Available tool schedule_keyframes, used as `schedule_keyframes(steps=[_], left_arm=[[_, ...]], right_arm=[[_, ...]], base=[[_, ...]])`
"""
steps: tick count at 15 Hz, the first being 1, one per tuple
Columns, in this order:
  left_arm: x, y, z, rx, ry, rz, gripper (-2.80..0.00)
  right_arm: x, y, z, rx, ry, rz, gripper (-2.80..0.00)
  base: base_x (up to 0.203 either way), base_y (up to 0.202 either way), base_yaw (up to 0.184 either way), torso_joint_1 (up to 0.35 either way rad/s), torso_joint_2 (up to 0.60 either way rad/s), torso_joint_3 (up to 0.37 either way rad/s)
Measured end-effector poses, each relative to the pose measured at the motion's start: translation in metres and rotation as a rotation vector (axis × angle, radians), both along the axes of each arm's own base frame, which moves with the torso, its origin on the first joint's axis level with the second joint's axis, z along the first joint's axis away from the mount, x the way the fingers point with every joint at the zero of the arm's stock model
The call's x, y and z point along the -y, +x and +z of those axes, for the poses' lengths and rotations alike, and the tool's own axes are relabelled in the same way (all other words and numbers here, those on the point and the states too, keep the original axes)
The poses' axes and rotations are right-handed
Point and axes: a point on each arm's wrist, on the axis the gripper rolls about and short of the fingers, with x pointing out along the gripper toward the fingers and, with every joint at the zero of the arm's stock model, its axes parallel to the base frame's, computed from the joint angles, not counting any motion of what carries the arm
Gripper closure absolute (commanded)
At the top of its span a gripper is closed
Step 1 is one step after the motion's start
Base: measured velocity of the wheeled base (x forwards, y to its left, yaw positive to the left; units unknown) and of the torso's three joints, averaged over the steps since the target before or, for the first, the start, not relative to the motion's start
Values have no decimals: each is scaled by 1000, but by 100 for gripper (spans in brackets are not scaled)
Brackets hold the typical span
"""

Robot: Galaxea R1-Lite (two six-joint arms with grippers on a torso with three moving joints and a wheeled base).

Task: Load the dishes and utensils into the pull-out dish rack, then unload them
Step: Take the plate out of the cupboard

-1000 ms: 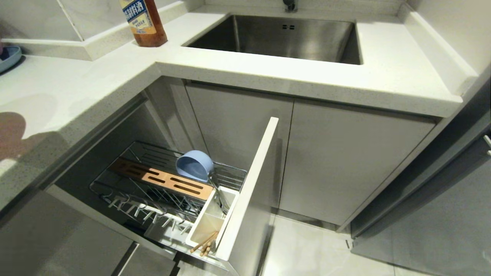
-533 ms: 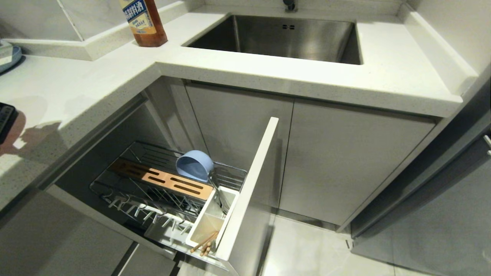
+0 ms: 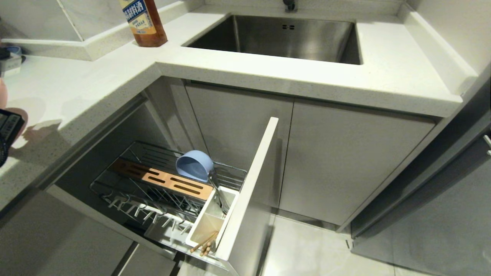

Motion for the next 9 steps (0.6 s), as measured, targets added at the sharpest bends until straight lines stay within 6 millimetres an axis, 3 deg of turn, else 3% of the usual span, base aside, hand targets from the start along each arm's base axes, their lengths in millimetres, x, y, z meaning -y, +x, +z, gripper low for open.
schedule_keyframes(steps=[1,2,9], left_arm=[[0,0,0,0,0,1,-41],[0,0,0,-2,-5,-1,-280],[-1,1,6,68,-11,4,-280]], right_arm=[[0,0,0,0,0,0,0],[0,0,0,0,0,0,0],[0,0,0,0,0,0,0]], base=[[0,0,0,0,0,0],[0,0,0,0,0,0],[0,0,0,0,0,0]])
